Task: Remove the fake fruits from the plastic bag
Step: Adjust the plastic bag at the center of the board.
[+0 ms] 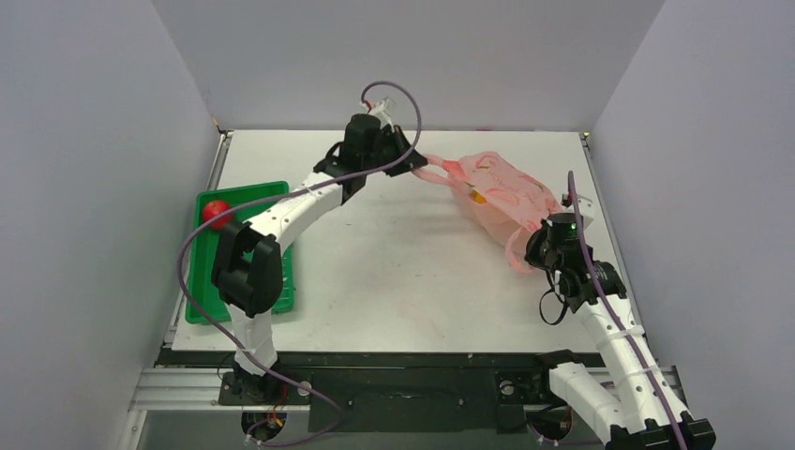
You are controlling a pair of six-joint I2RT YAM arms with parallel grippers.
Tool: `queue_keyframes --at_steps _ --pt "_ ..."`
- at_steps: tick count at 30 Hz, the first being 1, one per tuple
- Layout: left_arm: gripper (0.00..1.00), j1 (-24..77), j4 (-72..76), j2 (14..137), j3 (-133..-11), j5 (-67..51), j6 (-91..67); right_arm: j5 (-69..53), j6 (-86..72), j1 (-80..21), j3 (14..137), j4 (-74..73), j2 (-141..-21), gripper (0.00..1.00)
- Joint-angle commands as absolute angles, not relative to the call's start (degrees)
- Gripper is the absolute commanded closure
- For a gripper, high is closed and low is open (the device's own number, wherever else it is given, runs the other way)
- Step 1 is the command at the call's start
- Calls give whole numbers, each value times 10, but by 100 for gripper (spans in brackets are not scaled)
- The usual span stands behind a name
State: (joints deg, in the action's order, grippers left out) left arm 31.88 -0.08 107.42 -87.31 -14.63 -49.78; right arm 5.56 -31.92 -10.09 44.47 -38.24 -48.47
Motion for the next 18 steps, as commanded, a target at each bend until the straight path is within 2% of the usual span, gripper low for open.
queue_keyframes --at_steps 1,4,6,12,15,18 --pt "100 303 -261 1146 -1043 -160 -206 150 -272 -97 490 -393 -474 100" --pt "100 304 -371 1217 -1154 -132 -127 113 -256 -98 483 -398 -458 100" --pt "100 303 -395 1240 -1190 -119 -104 68 -243 -98 476 -404 -448 100" --pt "100 302 -397 1249 -1225 -75 -48 -137 -255 -106 473 -477 -523 100" --pt "100 300 -416 1266 -1272 -53 -24 -109 -285 -140 450 -520 -536 100" --pt "100 296 -434 1282 -1304 -30 -4 31 -340 -155 434 -564 -531 100"
